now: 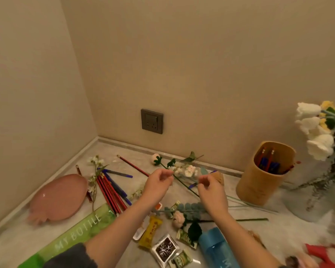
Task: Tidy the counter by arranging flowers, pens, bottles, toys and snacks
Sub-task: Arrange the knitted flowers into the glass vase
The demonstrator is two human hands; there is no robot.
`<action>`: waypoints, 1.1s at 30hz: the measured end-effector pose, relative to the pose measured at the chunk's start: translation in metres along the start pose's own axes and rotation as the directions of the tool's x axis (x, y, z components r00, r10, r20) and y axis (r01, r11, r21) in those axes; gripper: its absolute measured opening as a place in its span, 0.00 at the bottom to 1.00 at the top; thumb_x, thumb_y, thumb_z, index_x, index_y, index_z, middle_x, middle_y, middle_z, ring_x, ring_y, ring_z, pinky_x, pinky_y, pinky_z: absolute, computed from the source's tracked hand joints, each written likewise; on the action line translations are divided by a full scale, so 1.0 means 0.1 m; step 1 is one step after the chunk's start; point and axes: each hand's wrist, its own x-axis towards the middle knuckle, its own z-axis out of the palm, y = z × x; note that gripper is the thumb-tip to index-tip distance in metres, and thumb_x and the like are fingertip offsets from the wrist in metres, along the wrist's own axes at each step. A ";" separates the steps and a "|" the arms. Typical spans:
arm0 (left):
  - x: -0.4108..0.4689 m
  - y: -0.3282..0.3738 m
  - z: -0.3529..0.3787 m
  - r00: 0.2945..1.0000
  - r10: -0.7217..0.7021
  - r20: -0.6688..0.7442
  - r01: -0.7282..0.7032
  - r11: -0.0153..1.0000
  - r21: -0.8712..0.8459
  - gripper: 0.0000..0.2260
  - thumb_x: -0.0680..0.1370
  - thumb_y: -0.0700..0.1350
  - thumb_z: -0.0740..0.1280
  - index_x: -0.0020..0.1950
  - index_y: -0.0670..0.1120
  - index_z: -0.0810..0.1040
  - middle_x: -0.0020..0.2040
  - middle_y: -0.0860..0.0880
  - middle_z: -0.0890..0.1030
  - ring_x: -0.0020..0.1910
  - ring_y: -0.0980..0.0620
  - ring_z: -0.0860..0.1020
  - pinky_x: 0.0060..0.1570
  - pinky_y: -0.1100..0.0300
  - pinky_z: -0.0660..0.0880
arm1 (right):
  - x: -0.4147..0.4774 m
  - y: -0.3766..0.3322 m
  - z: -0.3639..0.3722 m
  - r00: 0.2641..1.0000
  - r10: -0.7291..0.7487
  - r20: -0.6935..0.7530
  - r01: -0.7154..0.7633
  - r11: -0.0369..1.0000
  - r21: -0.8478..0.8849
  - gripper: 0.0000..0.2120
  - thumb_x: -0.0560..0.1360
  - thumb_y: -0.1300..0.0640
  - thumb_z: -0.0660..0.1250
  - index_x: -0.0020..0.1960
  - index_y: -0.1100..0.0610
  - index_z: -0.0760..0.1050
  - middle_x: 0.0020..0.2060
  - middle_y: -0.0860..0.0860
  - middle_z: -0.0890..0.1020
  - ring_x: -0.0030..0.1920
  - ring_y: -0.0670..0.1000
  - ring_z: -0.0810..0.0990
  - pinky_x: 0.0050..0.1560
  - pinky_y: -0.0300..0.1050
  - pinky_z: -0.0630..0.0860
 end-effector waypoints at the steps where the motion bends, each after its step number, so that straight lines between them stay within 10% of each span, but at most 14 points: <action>1: 0.06 -0.02 0.04 0.999 -0.008 0.032 0.007 1.000 0.018 0.06 0.77 0.44 0.68 0.50 0.55 0.78 0.50 0.51 0.81 0.51 0.54 0.80 0.55 0.53 0.78 | 0.04 0.04 0.01 1.000 0.000 -0.006 -0.001 0.995 -0.101 0.09 0.77 0.57 0.64 0.56 0.48 0.77 0.49 0.43 0.80 0.50 0.45 0.78 0.47 0.45 0.78; 12: 0.44 -0.29 0.41 0.992 -0.001 0.127 -0.021 0.984 0.175 0.07 0.78 0.46 0.66 0.47 0.60 0.76 0.47 0.60 0.78 0.47 0.64 0.76 0.40 0.69 0.70 | 0.25 0.35 -0.08 0.996 -0.076 -0.050 0.040 0.855 -0.517 0.06 0.70 0.55 0.66 0.41 0.47 0.69 0.38 0.45 0.76 0.37 0.47 0.75 0.36 0.45 0.73; 20: 0.52 -0.29 0.48 0.998 -0.054 -0.018 0.056 0.989 0.140 0.06 0.81 0.45 0.58 0.47 0.55 0.69 0.46 0.52 0.77 0.41 0.56 0.76 0.35 0.63 0.71 | 0.34 0.52 -0.14 0.988 -0.059 0.141 0.117 0.888 -0.445 0.09 0.75 0.53 0.64 0.53 0.48 0.80 0.46 0.44 0.77 0.45 0.45 0.75 0.42 0.41 0.72; 28: 0.55 -0.11 0.47 0.993 -0.105 0.044 0.097 0.984 0.152 0.12 0.82 0.45 0.57 0.65 0.50 0.65 0.58 0.53 0.74 0.46 0.56 0.75 0.41 0.61 0.72 | 0.28 0.29 -0.46 0.992 -0.094 -0.084 0.052 0.913 -0.406 0.08 0.76 0.54 0.59 0.40 0.49 0.75 0.39 0.45 0.75 0.38 0.48 0.75 0.35 0.47 0.73; 33: 0.42 0.16 0.50 0.978 -0.069 0.197 0.015 0.965 0.262 0.15 0.81 0.48 0.60 0.68 0.51 0.72 0.66 0.50 0.73 0.61 0.53 0.73 0.57 0.60 0.68 | 0.27 -0.04 -0.71 0.975 -0.160 -0.153 0.151 0.986 -0.071 0.11 0.78 0.61 0.59 0.38 0.50 0.73 0.39 0.48 0.74 0.41 0.45 0.74 0.41 0.45 0.70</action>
